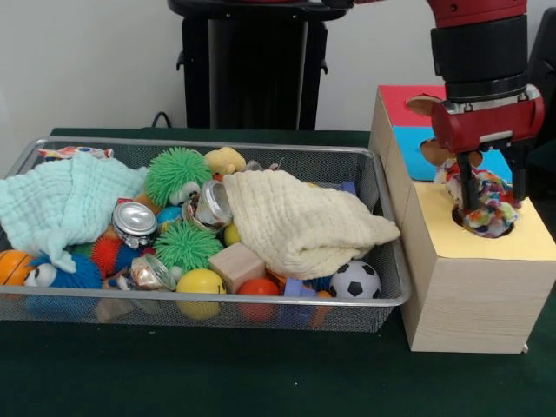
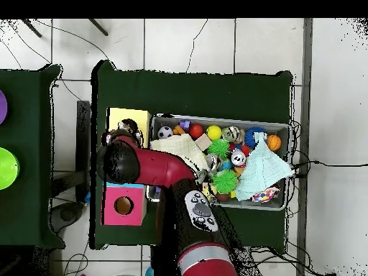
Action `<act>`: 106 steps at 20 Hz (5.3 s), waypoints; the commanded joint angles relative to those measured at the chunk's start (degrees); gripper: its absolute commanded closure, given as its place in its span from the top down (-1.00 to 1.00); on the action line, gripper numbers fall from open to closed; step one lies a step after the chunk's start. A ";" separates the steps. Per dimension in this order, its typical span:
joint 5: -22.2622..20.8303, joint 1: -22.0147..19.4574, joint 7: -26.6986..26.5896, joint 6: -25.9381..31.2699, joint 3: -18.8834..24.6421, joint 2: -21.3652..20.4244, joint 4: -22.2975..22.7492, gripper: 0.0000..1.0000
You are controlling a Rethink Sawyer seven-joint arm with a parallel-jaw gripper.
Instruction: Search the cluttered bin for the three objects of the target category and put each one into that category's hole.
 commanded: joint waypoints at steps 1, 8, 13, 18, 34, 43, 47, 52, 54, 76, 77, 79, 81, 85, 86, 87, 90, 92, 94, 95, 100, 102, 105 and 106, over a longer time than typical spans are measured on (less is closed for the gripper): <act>1.28 0.80 12.77 1.17 -3.12 2.64 -0.26 1.00; 1.62 0.20 12.19 2.10 -2.67 4.44 -1.33 1.00; 1.60 -0.13 11.25 5.86 -4.14 3.27 -2.15 1.00; 1.13 -0.54 10.11 7.73 -5.28 4.32 -3.62 1.00; 1.16 -2.17 14.56 -6.02 2.08 7.97 -2.79 1.00; 4.85 2.99 17.09 -2.32 -3.38 6.14 -3.85 1.00; 7.11 6.41 17.23 8.80 -9.02 1.40 -5.32 1.00; 7.58 9.82 16.85 15.45 -14.52 -0.85 -8.73 1.00; 7.64 10.00 16.40 14.53 -14.76 -0.94 -8.88 1.00; 7.92 10.52 14.45 16.97 -16.46 -0.02 -8.87 1.00; 8.07 10.49 14.44 17.68 -16.38 0.02 -8.74 1.00; 8.25 10.53 14.47 19.39 -16.44 0.14 -8.78 1.00; 8.34 10.66 14.55 21.39 -16.72 0.31 -9.13 1.00; 7.66 10.72 13.82 26.80 -17.09 0.79 -10.51 1.00; 7.32 10.77 13.53 28.76 -17.24 1.01 -11.07 1.00; 7.12 10.78 13.43 29.42 -17.24 1.05 -11.24 1.00; 6.53 10.80 13.11 31.41 -17.25 1.18 -11.74 -1.00; 6.23 10.91 12.95 31.74 -17.36 1.28 -11.95 -1.00; 6.08 10.84 12.61 31.67 -17.15 1.20 -11.79 -1.00; 6.24 10.63 12.41 31.43 -16.79 1.06 -11.49 -1.00; 5.59 10.27 10.72 30.58 -16.00 1.28 -11.70 -1.00; 5.17 10.75 11.79 34.74 -16.90 2.40 -12.87 -1.00; 6.12 10.37 12.41 33.84 -16.33 2.87 -11.27 -1.00; 6.31 10.16 12.28 33.03 -16.12 2.89 -10.47 -1.00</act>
